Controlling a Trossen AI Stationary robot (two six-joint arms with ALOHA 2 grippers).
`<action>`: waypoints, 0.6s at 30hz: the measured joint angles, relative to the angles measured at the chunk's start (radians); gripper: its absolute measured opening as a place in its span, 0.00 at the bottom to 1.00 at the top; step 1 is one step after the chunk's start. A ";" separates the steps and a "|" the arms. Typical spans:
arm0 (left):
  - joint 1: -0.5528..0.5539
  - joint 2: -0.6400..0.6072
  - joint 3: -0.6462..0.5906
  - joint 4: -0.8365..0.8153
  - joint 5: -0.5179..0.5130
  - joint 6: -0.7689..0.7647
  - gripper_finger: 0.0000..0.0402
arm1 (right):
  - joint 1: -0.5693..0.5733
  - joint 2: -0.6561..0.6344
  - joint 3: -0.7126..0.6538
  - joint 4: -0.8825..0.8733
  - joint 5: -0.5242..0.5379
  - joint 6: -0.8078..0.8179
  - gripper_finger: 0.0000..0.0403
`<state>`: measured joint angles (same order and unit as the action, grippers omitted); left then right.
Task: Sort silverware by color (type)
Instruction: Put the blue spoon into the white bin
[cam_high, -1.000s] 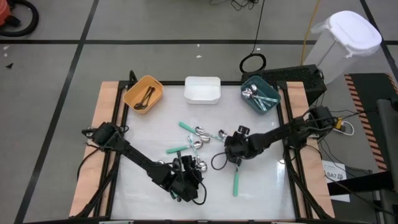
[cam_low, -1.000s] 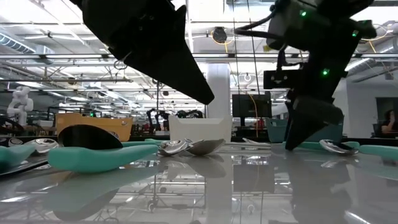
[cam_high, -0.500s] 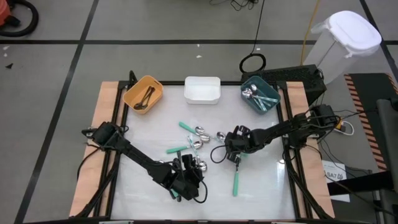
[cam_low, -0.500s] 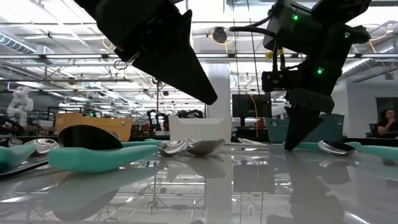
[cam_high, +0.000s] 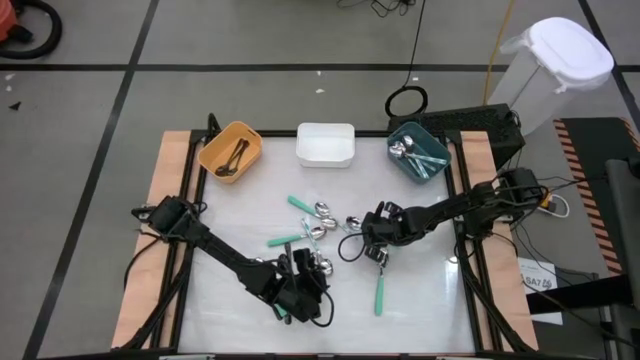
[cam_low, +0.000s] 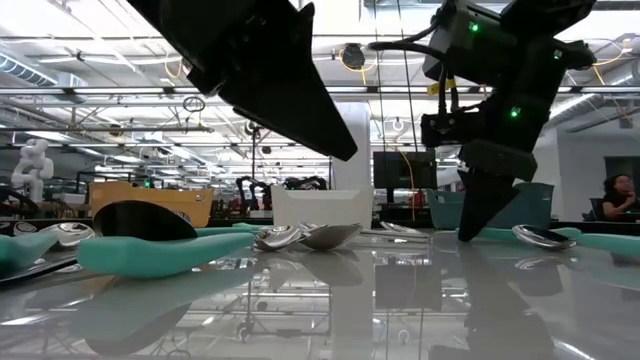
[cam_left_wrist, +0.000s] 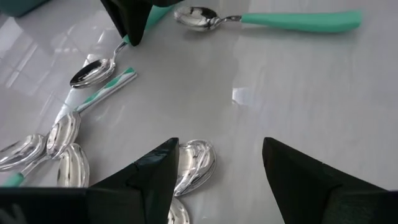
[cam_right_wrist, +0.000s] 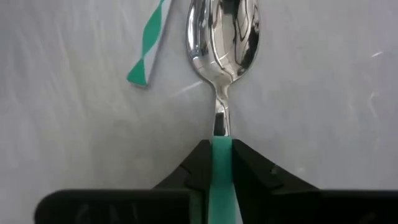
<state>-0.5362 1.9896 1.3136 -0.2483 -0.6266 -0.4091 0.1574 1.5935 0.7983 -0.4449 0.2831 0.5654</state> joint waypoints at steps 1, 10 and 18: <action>0.000 0.000 0.000 0.008 0.000 0.002 0.58 | 0.000 -0.013 -0.001 -0.007 0.000 -0.005 0.10; 0.008 0.000 0.000 0.044 0.000 0.019 0.58 | -0.002 -0.149 -0.003 -0.009 0.028 -0.055 0.10; 0.019 0.000 0.000 0.045 0.000 0.023 0.58 | -0.001 -0.217 0.069 0.005 0.033 -0.189 0.10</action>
<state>-0.5171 1.9896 1.3132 -0.2038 -0.6270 -0.3859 0.1566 1.3765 0.8674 -0.4403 0.3162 0.3762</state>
